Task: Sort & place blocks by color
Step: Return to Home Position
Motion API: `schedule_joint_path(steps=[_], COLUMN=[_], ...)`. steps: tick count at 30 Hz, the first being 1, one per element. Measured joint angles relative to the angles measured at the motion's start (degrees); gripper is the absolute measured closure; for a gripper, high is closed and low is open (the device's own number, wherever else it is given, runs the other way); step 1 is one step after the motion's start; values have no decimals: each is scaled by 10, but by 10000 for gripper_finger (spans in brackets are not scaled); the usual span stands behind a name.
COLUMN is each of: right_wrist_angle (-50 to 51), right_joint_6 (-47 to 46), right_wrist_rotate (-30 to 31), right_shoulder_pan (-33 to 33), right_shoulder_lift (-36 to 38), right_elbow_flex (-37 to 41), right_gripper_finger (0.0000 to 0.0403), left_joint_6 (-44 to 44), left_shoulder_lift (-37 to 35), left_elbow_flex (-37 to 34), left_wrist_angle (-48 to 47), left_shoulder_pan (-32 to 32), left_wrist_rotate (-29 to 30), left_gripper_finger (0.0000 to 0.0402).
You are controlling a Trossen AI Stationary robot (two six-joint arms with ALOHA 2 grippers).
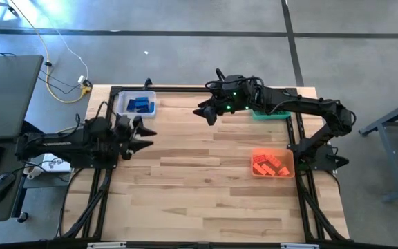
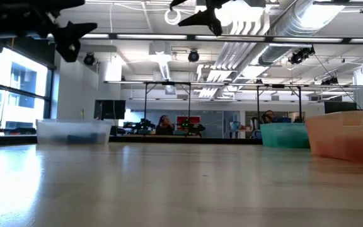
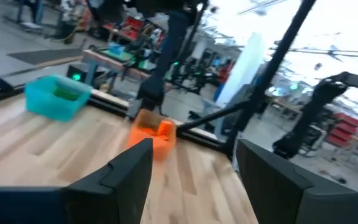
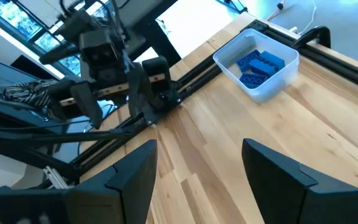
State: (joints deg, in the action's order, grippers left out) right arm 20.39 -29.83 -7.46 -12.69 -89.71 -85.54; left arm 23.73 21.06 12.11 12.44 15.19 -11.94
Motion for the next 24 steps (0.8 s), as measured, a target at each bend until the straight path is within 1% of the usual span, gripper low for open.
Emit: schedule_joint_path(steps=[3, 7, 10, 14, 18, 20, 24], right_wrist_angle=[1, 11, 23, 60, 118, 139, 192], right_joint_6=[-1, 1, 2, 18, 41, 57, 100], right_wrist_rotate=[-1, -1, -1, 0, 16, 34, 77], right_shoulder_pan=[0, 0, -4, -14, -20, -23, -34], right_shoulder_lift=[0, 0, 3, 28, 75, 110, 198], right_elbow_flex=[0, 0, 0, 0, 0, 0, 2], right_gripper_finger=[180, 180, 180, 180, 180, 180, 180], left_joint_6=[1, 1, 1, 7, 41, 54, 52], left_shoulder_lift=[-44, -85, -113, -152, -187, -202, -209], left_elbow_flex=[-33, -47, -65, -86, -106, -112, -111], left_wrist_angle=[1, -35, -41, -63, -97, -119, -122], left_shoulder_pan=[-13, -22, -26, -29, -29, -29, -29], left_wrist_rotate=[0, 1, 1, 10, 38, 59, 104], left_gripper_finger=[183, 183, 183, 183, 183, 183, 183])
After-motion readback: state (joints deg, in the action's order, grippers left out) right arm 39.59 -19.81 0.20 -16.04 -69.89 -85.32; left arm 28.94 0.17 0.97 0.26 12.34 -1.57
